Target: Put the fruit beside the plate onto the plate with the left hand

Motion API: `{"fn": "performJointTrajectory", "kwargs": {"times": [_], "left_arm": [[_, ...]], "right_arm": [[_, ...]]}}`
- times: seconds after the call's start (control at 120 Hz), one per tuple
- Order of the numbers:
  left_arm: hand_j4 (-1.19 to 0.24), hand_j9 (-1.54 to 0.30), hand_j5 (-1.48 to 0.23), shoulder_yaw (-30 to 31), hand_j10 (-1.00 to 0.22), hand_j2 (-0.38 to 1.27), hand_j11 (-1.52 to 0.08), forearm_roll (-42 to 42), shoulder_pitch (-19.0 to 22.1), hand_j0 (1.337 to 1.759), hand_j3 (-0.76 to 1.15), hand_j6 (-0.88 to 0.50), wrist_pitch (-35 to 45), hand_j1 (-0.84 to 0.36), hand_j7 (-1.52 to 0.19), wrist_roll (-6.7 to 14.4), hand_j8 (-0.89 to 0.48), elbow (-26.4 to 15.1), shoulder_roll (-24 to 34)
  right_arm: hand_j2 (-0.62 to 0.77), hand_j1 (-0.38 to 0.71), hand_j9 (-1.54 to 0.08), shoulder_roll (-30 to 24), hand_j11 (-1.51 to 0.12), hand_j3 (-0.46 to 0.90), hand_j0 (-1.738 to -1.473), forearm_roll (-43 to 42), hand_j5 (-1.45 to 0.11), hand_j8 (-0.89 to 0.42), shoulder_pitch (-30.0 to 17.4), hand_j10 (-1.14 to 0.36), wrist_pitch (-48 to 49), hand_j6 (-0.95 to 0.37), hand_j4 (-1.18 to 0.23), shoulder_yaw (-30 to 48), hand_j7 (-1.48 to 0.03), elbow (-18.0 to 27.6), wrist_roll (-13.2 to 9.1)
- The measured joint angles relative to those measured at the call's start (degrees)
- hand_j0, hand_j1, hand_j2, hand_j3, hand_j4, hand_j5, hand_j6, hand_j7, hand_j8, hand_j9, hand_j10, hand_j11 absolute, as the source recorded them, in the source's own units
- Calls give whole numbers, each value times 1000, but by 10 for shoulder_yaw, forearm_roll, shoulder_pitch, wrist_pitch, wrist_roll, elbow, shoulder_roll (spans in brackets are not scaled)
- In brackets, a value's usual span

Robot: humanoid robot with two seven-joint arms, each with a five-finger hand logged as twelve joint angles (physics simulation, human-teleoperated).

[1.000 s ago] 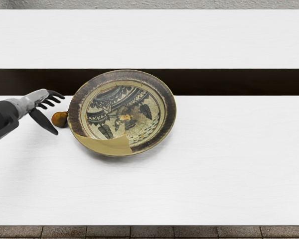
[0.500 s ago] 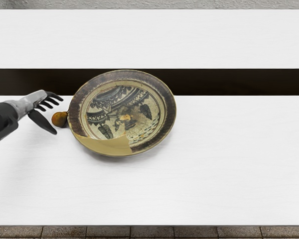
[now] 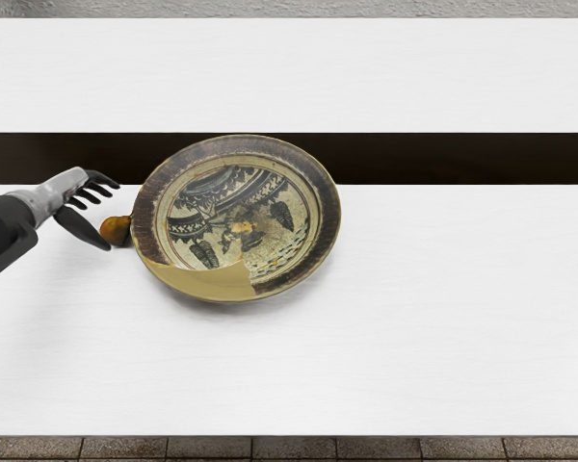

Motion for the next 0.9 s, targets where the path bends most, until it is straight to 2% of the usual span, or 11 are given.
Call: {"fn": "performJointTrajectory", "kwargs": {"times": [0.417, 0.9], "left_arm": [[-344, -443, -443, 15, -344, 73, -443, 0, 0, 1658, 0, -345, 11, -56, -443, 0, -345, 6, -12], [-402, -519, -519, 18, -402, 84, -518, 0, -1, 1658, 0, -403, 12, -126, -519, 1, -403, 15, -18]], "right_arm": [[0, -349, 0, 0, 0, 0, -1658, 0, 0, 0, 0, 0, 0, -1, 0, 0, 0, 0, 0], [0, -349, 0, 0, 0, 0, -1658, 0, 0, 0, 0, 0, 0, -1, 0, 0, 0, 0, 0]]}}
